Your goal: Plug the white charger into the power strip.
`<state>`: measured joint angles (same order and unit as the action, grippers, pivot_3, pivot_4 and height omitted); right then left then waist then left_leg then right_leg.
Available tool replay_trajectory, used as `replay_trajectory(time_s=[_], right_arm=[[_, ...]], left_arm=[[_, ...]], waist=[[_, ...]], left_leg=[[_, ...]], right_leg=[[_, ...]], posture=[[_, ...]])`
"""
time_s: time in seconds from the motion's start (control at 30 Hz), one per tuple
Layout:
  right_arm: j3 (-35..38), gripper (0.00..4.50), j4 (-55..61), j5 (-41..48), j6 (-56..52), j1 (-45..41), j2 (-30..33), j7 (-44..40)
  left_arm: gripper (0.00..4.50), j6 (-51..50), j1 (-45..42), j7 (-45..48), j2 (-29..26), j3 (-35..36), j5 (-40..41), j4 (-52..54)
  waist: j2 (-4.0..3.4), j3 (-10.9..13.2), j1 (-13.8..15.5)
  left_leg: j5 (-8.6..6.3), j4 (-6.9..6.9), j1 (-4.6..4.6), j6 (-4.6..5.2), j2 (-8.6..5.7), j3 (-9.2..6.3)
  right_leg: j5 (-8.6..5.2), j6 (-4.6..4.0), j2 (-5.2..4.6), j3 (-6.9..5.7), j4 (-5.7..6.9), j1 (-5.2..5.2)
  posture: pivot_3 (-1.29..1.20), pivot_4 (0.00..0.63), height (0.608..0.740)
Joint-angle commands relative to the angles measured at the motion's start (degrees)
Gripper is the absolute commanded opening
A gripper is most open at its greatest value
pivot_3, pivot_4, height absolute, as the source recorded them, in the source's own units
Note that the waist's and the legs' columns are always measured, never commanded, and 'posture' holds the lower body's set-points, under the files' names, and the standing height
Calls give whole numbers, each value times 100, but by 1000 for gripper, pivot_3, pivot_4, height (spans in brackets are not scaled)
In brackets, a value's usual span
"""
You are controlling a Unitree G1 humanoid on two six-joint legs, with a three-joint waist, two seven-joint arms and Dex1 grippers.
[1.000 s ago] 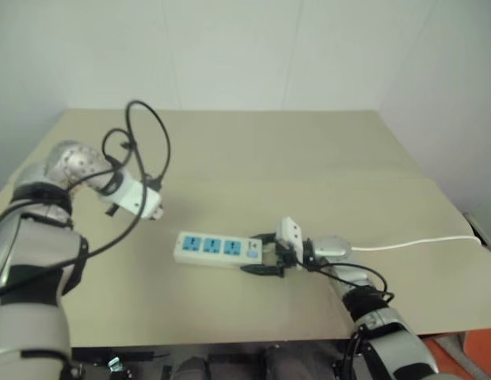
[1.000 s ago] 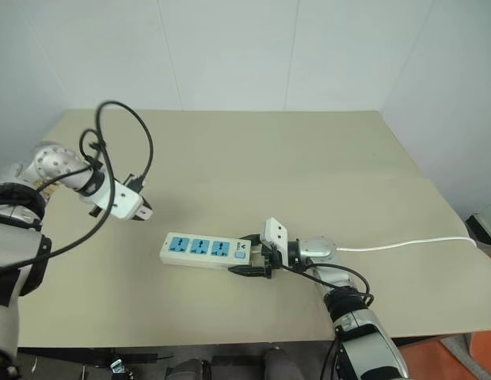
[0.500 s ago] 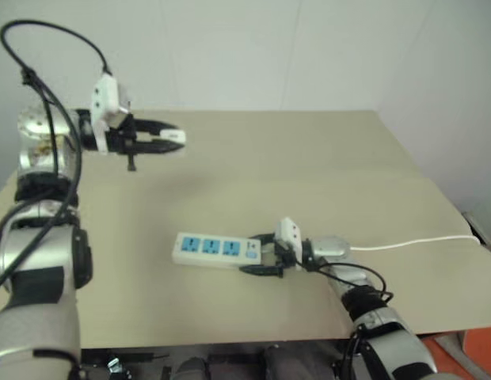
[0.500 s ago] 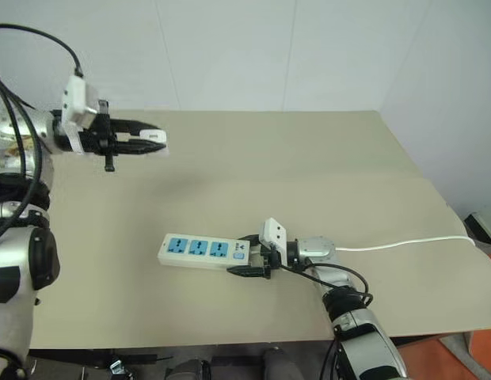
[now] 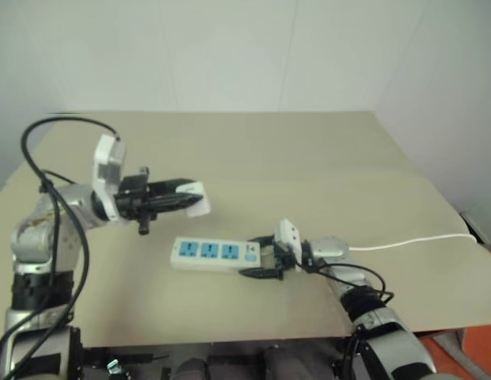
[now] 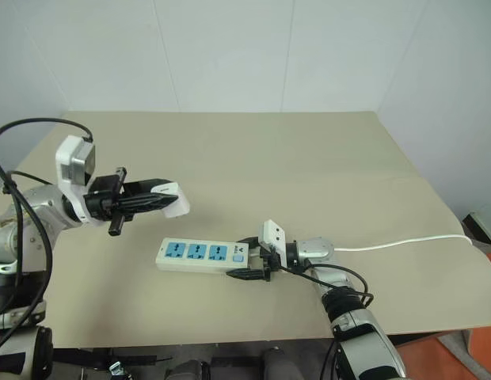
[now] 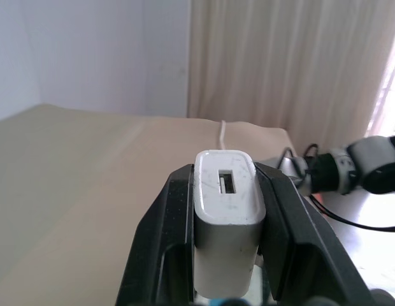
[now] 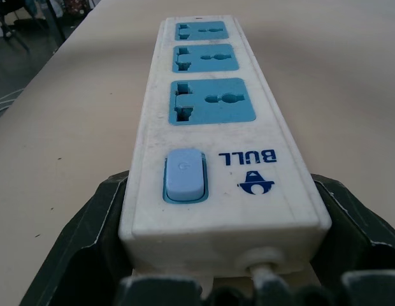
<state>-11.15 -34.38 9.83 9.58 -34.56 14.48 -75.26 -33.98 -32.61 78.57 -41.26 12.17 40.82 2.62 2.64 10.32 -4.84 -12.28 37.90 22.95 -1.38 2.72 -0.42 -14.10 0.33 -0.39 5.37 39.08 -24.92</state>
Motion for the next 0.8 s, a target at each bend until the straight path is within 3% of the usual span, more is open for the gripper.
replay_trajectory(time_s=[0.03,0.4,0.8], right_arm=[[-35,3417,-6,60,53,-86,-18,-160],[-314,3417,-679,-641,708,-276,-58,299],[-349,3417,-748,-515,430,-331,-37,-92]], left_arm=[[1022,309,143,318,-81,-173,16,308],[1022,572,-208,273,95,-402,-33,5],[1022,548,-195,397,90,-652,3,33]], waist=[[0,0,-1],[4,-3,-66],[5,-4,-84]], left_leg=[[0,0,-12,0,0,1],[-1,-3,-76,0,2,2],[-1,-7,-84,0,3,3]], right_leg=[[0,0,0,0,-2,13],[-22,36,5,2,-15,83],[-24,40,8,7,-17,88]], posture=[[0,150,740],[0,150,740],[0,150,740]])
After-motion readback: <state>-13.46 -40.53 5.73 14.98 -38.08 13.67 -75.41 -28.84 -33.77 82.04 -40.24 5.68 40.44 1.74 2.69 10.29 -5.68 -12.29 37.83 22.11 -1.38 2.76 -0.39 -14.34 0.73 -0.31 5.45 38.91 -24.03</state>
